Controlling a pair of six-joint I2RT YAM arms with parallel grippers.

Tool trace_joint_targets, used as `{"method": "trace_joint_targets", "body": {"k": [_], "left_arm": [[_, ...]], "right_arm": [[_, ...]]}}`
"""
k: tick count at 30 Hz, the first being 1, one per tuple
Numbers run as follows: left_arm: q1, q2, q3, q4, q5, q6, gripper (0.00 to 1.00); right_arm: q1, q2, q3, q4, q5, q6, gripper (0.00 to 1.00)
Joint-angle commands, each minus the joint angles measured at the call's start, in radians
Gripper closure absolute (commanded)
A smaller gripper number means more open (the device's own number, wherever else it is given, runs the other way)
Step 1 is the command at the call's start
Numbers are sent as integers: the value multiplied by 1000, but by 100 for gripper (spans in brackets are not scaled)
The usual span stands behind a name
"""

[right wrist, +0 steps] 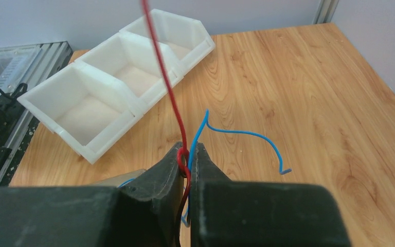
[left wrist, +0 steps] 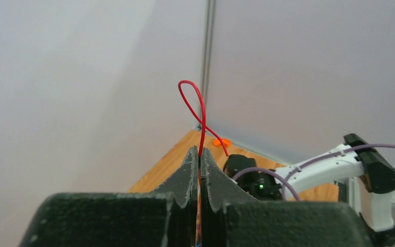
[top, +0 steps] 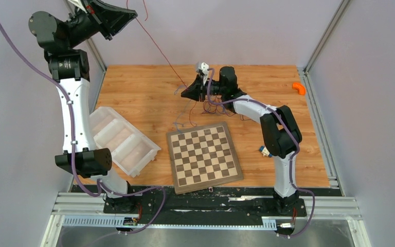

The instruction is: Untangle the cables

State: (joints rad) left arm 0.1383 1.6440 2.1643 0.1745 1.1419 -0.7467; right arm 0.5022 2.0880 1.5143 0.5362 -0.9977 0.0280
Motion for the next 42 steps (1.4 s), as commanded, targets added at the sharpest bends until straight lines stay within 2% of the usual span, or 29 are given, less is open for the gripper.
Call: {"method": "trace_joint_targets", "body": {"k": [1, 6, 9, 12, 17, 22, 25, 27, 29, 31, 34, 35, 38, 40, 42], "left_arm": [[64, -13, 87, -7, -131, 69, 100], [120, 23, 188, -50, -252, 146, 100], [144, 43, 247, -58, -291, 163, 100], [152, 44, 253, -74, -323, 188, 100], [163, 27, 223, -137, -368, 253, 100], [226, 13, 237, -221, -560, 353, 100], [252, 15, 250, -286, -500, 398, 100], [245, -5, 192, -327, -352, 413, 100], [212, -45, 72, -393, -208, 453, 100], [160, -81, -41, -507, -150, 562, 100], [42, -131, -200, -711, -156, 867, 100], [25, -142, -239, -758, -170, 897, 100], [8, -186, -396, -702, -231, 867, 100], [45, -196, -413, -666, -256, 805, 100], [93, -207, -414, -634, -224, 748, 100]], "right_arm": [[-22, -72, -38, -147, -36, -156, 92], [-93, -70, -82, -293, -33, -264, 91], [-129, -70, -104, -339, -21, -309, 95], [-154, -71, -110, -371, -14, -322, 100], [-178, -83, -112, -389, 2, -318, 100], [-223, -76, -107, -427, 21, -312, 100], [-240, -79, -84, -432, 13, -285, 100], [-231, -87, -50, -431, -10, -254, 100], [-212, -91, -2, -432, -33, -211, 100], [-182, -102, 43, -433, -64, -190, 100], [-136, -119, 90, -440, -86, -188, 100], [-123, -123, 103, -446, -90, -190, 100], [-103, -123, 122, -478, -64, -229, 100], [-101, -115, 118, -501, -18, -267, 100], [-101, -107, 125, -522, -5, -287, 100]]}}
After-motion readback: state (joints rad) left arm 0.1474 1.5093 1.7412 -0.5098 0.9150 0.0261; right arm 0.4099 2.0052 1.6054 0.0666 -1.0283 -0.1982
